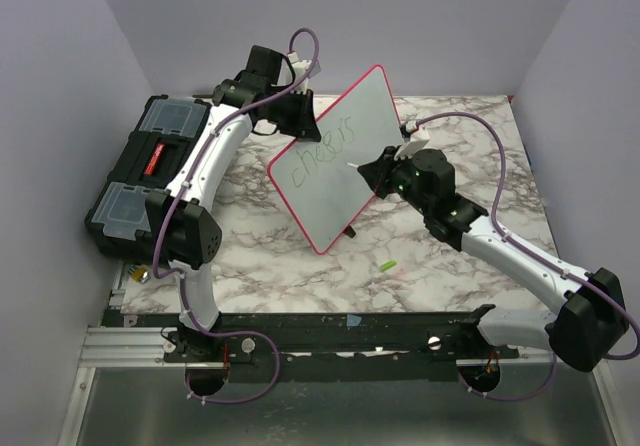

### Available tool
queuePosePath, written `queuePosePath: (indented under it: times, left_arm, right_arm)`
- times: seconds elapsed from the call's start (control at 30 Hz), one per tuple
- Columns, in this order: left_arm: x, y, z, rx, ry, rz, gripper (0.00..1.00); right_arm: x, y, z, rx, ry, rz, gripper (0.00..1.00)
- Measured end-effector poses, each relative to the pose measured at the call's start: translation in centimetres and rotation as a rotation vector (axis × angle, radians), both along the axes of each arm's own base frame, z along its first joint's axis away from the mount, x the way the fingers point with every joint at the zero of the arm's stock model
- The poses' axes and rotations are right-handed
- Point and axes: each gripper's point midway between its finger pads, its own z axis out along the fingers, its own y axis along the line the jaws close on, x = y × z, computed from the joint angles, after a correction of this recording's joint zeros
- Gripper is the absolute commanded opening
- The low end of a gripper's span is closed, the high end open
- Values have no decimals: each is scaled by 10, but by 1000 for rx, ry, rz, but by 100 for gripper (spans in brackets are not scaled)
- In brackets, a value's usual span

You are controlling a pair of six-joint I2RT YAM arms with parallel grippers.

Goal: Write a sentence on the whiteboard

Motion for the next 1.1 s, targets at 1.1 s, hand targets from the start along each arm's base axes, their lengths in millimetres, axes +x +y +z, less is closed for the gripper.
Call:
queuePosePath:
  times: [1.1]
  left_arm:
    - [-14,22,-6,10,-7,38,0]
  right_arm:
    - [5,-21,7,-138,-100,-43,1]
